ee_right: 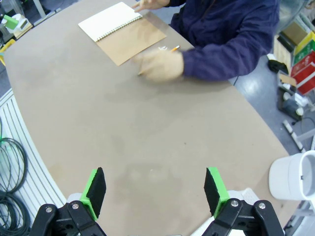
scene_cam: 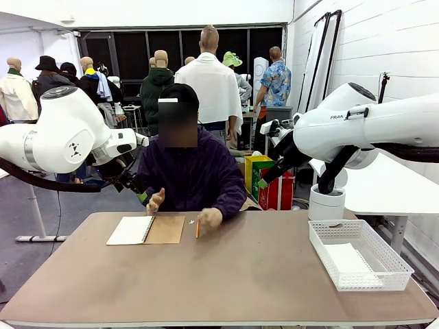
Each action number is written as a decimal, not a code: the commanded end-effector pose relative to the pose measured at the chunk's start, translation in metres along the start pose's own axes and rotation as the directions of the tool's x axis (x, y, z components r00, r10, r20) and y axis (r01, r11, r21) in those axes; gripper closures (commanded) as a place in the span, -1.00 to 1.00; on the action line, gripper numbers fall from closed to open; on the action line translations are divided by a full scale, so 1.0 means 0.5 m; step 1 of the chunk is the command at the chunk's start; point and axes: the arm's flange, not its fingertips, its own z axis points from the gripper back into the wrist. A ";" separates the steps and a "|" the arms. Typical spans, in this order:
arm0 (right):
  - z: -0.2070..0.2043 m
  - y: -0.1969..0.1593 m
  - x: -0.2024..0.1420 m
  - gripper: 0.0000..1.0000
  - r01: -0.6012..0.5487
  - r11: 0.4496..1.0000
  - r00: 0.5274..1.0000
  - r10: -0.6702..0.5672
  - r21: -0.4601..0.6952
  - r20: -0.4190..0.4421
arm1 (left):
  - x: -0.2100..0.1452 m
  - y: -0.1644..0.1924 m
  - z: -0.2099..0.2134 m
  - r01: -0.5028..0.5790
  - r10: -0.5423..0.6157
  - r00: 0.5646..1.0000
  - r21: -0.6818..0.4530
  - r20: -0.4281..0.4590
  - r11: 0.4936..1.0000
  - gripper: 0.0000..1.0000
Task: Sort the paper based on its condition.
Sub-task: If a person hands you a paper, place it in the Organizing basket , and if it's crumpled, put it in the Trash can.
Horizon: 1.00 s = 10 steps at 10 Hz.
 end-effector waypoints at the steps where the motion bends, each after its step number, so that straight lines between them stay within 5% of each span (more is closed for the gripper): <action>1: 0.000 -0.001 -0.001 -1.00 0.000 1.000 1.000 0.000 -0.005 -0.002 | 0.000 0.001 0.002 -0.004 0.004 1.000 -0.010 0.005 1.000 -1.00; 10: 0.000 -0.001 -0.001 -1.00 0.000 1.000 1.000 0.000 -0.005 -0.002 | 0.000 0.001 0.002 -0.004 0.004 1.000 -0.010 0.005 1.000 -1.00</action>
